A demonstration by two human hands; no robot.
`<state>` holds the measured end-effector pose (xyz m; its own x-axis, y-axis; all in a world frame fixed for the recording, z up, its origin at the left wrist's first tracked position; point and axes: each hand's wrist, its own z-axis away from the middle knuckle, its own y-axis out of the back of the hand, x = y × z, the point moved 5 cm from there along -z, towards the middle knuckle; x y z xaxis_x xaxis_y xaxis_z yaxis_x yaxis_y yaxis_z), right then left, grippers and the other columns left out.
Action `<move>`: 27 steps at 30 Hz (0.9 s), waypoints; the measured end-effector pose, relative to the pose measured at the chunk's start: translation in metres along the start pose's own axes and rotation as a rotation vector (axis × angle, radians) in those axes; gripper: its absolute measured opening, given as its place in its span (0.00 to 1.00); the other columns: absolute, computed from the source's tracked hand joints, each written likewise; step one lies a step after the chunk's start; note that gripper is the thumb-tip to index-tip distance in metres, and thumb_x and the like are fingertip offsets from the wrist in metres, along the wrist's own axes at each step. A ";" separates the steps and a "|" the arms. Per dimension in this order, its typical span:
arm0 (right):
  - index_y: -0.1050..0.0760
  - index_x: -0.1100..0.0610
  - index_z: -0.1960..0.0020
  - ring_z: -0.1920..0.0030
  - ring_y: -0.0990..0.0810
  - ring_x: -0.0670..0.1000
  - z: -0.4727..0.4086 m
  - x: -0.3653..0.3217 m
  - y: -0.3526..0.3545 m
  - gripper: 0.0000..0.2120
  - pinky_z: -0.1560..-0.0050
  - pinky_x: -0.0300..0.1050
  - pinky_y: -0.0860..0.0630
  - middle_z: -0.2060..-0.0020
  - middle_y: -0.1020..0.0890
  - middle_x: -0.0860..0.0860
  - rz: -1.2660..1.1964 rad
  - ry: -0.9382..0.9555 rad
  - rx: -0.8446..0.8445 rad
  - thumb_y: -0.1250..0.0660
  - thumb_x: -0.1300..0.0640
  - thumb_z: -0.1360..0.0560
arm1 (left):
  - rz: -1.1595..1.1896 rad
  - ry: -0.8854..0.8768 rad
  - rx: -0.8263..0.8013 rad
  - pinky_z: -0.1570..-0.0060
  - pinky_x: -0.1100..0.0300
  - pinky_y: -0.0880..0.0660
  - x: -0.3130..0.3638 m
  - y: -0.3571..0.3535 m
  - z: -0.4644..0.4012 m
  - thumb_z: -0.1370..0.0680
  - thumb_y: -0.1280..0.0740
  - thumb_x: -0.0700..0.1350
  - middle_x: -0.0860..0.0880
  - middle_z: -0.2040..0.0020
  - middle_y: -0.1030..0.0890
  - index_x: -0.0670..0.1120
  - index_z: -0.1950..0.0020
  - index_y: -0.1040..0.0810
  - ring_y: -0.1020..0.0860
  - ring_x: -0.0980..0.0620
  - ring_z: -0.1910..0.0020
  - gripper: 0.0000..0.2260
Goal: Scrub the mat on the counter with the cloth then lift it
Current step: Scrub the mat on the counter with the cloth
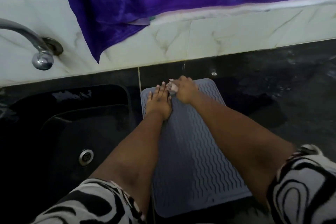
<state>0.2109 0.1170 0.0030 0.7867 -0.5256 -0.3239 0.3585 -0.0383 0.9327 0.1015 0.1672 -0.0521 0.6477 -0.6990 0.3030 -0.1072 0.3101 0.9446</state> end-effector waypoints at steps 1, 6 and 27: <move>0.31 0.51 0.34 0.39 0.33 0.60 0.003 0.001 -0.009 0.19 0.40 0.59 0.33 0.39 0.30 0.56 0.007 -0.008 0.036 0.39 0.55 0.25 | 0.001 0.007 0.018 0.26 0.51 0.61 -0.001 -0.001 -0.001 0.16 0.54 0.51 0.53 0.20 0.55 0.49 0.21 0.54 0.56 0.53 0.22 0.24; 0.25 0.55 0.41 0.43 0.26 0.59 0.008 0.004 -0.009 0.15 0.40 0.57 0.29 0.44 0.22 0.56 -0.089 -0.014 0.049 0.36 0.52 0.26 | -0.024 -0.005 0.059 0.25 0.51 0.59 -0.003 -0.003 -0.002 0.16 0.54 0.49 0.53 0.20 0.54 0.49 0.20 0.54 0.56 0.53 0.22 0.24; 0.24 0.60 0.45 0.48 0.23 0.57 0.023 -0.017 0.048 0.11 0.51 0.43 0.32 0.48 0.20 0.59 -0.317 -0.034 -0.003 0.37 0.57 0.24 | -0.003 -0.024 0.074 0.25 0.51 0.59 -0.002 0.001 -0.003 0.16 0.54 0.50 0.51 0.20 0.51 0.46 0.21 0.51 0.54 0.51 0.22 0.24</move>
<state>0.2030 0.1044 0.0573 0.6185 -0.5161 -0.5925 0.5842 -0.2022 0.7860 0.1024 0.1713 -0.0519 0.6298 -0.7154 0.3025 -0.1614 0.2604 0.9519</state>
